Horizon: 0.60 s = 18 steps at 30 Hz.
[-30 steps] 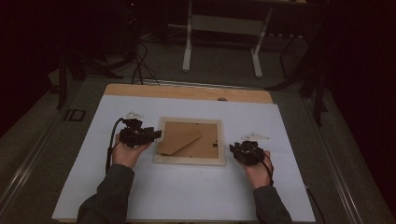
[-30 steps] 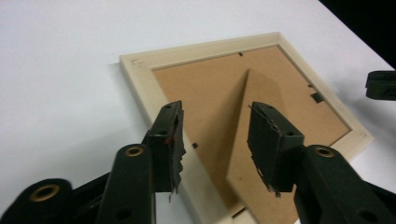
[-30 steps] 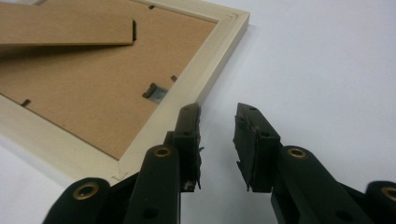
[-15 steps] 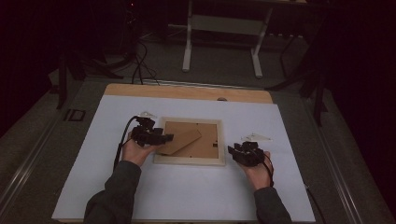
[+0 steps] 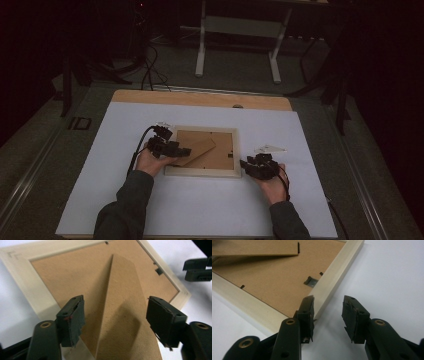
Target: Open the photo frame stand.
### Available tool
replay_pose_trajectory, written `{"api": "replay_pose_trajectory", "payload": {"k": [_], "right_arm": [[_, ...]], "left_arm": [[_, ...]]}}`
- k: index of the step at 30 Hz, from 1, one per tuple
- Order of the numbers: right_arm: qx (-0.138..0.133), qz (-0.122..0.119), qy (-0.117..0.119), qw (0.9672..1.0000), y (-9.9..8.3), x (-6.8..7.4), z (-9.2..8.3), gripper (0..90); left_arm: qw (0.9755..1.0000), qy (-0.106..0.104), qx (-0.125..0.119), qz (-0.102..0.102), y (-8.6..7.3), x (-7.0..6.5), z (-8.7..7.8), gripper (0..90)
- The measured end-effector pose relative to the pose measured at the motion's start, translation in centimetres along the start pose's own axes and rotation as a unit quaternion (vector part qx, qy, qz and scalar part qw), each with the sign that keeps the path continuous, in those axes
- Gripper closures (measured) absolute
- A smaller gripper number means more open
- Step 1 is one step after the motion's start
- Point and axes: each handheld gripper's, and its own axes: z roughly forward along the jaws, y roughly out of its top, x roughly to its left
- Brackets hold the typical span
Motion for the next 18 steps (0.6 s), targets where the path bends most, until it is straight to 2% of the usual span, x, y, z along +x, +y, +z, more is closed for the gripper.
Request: {"api": "replay_pose_trajectory", "payload": {"k": [5, 9, 14, 18], "right_arm": [[0.002, -0.004, 0.004, 1.0, 0.0, 0.0, 0.0, 57.8], [0.004, -0.007, 0.005, 1.0, 0.1, 0.1, 0.0, 55.6], [0.007, -0.006, 0.006, 0.9999, 0.1, 0.0, 0.0, 52.6], [0.007, -0.003, 0.006, 1.0, 0.0, -0.1, 0.0, 51.8]], "left_arm": [[0.9999, -0.005, 0.009, 0.004, 0.0, -0.3, 0.4, 28.9], [0.9997, -0.02, 0.011, -0.004, -0.1, -0.2, 0.7, 29.1], [0.9996, -0.02, 0.018, 0.002, -0.1, -0.3, 1.1, 30.5], [0.9995, -0.023, 0.019, -0.001, -0.2, -0.2, 1.4, 32.3]]}}
